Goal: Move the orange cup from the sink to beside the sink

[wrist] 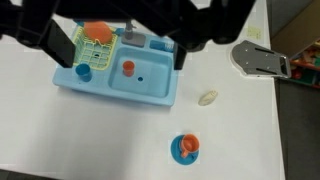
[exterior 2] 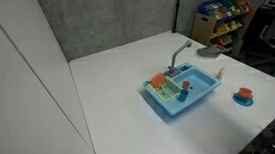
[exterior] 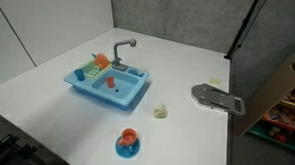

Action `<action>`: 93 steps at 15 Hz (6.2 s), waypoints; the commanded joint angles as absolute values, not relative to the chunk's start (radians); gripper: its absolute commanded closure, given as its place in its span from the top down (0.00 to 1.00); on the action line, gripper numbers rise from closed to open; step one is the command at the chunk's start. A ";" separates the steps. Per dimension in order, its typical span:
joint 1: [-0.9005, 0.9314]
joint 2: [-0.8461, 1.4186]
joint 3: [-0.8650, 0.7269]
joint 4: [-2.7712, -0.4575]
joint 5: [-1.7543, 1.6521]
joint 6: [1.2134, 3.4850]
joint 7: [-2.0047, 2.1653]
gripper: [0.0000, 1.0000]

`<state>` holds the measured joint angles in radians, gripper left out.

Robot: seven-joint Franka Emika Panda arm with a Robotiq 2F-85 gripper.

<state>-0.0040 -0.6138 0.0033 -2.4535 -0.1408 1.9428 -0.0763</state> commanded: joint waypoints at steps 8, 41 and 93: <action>0.002 -0.337 -0.008 -2.214 -0.048 1.809 -0.046 1.00; 0.015 0.267 -0.019 -1.965 -0.076 2.135 0.250 1.00; 0.022 0.765 -0.041 -1.734 -0.095 2.392 0.069 1.00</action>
